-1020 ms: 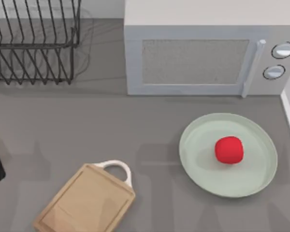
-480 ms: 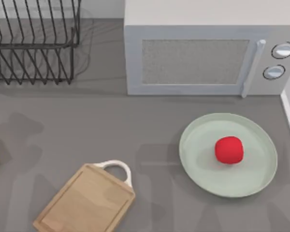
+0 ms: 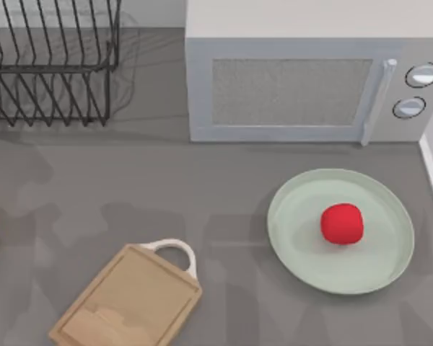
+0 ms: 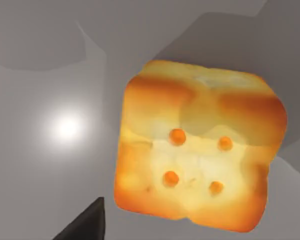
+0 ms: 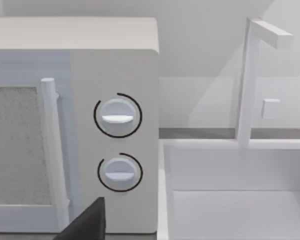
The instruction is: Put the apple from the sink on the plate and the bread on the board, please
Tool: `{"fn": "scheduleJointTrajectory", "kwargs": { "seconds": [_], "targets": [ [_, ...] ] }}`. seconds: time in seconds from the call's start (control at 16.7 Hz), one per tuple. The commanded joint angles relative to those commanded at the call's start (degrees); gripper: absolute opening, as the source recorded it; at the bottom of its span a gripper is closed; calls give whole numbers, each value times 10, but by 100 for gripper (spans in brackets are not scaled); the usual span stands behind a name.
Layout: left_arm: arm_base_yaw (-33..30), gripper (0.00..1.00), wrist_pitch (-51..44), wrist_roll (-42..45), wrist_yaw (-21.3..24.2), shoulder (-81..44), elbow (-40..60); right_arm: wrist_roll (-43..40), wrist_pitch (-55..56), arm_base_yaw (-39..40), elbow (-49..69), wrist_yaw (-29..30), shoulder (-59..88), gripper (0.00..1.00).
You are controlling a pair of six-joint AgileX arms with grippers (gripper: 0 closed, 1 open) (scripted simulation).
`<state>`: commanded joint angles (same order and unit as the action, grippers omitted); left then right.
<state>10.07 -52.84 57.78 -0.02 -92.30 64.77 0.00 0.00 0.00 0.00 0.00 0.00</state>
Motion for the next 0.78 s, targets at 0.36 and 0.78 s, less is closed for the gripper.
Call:
{"fn": "scheduleJointTrajectory", "kwargs": {
  "seconds": [0.36,0.78],
  "targets": [
    [15,100,-70,86,0,-131,106,0,0,0,0,0,0,100],
    [13,100,-61,87,0,-136,99,0,0,0,0,0,0,100]
  ]
}}
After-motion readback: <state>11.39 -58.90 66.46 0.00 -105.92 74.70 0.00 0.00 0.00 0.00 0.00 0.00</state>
